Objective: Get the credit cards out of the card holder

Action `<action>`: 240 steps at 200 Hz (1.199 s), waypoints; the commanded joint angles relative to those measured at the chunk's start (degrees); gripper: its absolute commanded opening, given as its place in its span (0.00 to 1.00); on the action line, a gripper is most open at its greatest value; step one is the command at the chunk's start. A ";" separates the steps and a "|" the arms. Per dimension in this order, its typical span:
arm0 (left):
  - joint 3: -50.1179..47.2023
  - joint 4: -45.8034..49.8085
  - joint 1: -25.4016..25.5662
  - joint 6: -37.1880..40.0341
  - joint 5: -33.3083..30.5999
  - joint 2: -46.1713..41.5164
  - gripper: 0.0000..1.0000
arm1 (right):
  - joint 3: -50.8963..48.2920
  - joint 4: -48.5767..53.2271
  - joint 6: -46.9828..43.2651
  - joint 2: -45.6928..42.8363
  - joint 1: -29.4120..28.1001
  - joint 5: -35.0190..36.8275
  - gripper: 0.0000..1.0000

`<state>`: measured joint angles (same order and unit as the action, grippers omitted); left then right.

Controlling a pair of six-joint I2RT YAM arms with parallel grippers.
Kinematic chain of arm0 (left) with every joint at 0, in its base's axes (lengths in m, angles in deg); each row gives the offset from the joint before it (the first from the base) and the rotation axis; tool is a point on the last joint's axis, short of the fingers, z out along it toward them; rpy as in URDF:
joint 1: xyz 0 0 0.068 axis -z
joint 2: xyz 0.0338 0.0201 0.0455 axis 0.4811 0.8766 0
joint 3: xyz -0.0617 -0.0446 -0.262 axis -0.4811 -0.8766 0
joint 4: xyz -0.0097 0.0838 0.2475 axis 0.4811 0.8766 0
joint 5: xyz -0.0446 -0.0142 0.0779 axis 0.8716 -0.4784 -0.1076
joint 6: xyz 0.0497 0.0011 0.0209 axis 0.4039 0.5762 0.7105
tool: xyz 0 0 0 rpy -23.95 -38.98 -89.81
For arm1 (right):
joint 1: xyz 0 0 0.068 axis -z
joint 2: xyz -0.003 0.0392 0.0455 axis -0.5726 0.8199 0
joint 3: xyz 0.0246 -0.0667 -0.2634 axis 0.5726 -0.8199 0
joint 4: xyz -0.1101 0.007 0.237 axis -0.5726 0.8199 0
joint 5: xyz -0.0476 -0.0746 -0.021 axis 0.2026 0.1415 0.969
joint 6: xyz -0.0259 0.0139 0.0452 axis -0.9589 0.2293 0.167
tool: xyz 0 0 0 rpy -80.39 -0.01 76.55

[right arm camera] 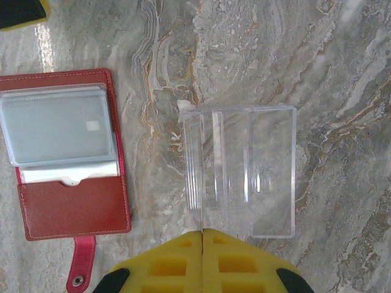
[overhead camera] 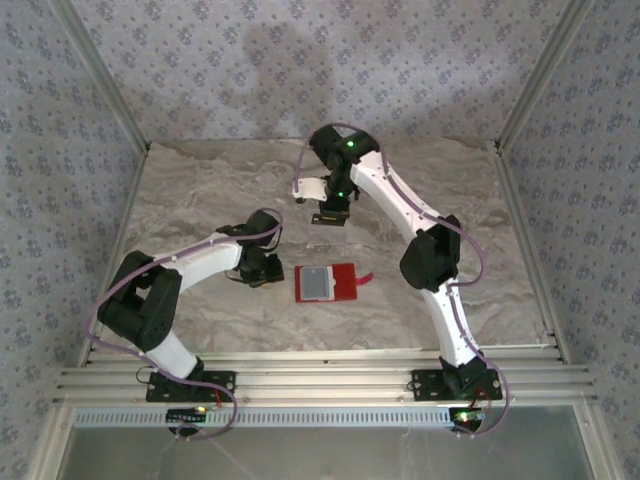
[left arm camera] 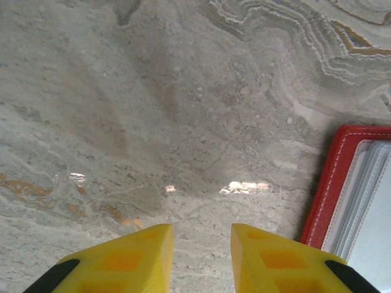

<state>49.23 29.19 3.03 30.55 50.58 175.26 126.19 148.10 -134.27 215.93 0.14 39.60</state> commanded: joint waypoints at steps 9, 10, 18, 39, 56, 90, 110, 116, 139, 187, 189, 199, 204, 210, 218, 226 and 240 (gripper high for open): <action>-0.39 -0.07 -0.51 -0.39 0.67 -1.65 0.31 | 2.26 0.60 -11.79 2.47 -0.11 3.36 0.00; -0.39 -0.03 -0.55 -0.40 0.66 -1.65 0.31 | 2.30 0.52 -11.84 2.58 -0.11 3.38 0.00; -0.42 0.09 -0.55 -0.34 0.66 -1.59 0.31 | 2.52 0.16 -12.06 3.08 -0.04 3.48 0.00; -0.62 0.13 -0.59 -0.35 0.62 -1.78 0.31 | 2.65 -0.90 -12.66 4.11 -0.10 3.57 0.00; -0.81 0.18 -0.63 -0.43 0.64 -1.80 0.31 | 2.61 -1.36 -13.02 5.05 0.01 3.57 0.00; -1.31 -0.08 -0.66 -0.63 0.67 -1.99 0.31 | 2.66 -2.19 -12.97 7.17 0.32 4.02 0.00; -1.48 -0.10 -0.67 -0.70 0.66 -2.06 0.31 | 2.45 -1.94 -12.67 7.91 0.49 3.08 0.00; -1.44 -0.12 -0.75 -0.72 0.71 -2.08 0.31 | 2.33 -1.84 -12.64 7.97 0.51 2.77 0.00; -1.53 -0.19 -0.74 -0.75 0.68 -2.08 0.31 | 0.83 -1.37 -12.33 8.06 0.29 2.06 0.00; -1.65 -0.43 -0.70 -0.79 1.14 -2.00 0.31 | -1.60 0.18 -11.41 7.98 -0.55 1.81 0.00; -1.67 -0.45 -0.75 -0.83 1.20 -1.94 0.31 | -1.61 0.23 -11.43 7.97 -0.55 1.88 0.00; -1.62 -0.49 -0.71 -0.76 1.19 -1.93 0.31 | -1.86 0.42 -11.13 7.98 -0.62 2.00 0.00; -1.54 -0.44 -0.76 -0.73 1.30 -1.98 0.31 | -1.94 0.53 -11.03 8.00 -0.62 1.91 0.00; -1.64 -0.43 -0.76 -0.74 1.28 -1.98 0.31 | -1.93 0.50 -10.92 7.97 -0.72 1.90 0.00; -1.63 -0.43 -0.73 -0.76 1.24 -2.00 0.31 | -2.03 0.46 -10.62 7.98 -0.71 2.03 0.00; -1.68 -0.45 -0.76 -0.70 1.34 -1.99 0.31 | -2.09 0.44 -10.34 8.07 -0.74 2.23 0.00; -1.63 -0.52 -0.74 -0.71 1.37 -1.98 0.31 | -2.01 0.57 -10.08 8.53 -0.86 2.51 0.00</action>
<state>47.87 28.73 2.72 30.52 51.19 175.13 124.60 145.35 -135.25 223.42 -0.27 40.43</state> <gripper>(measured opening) 0.313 0.052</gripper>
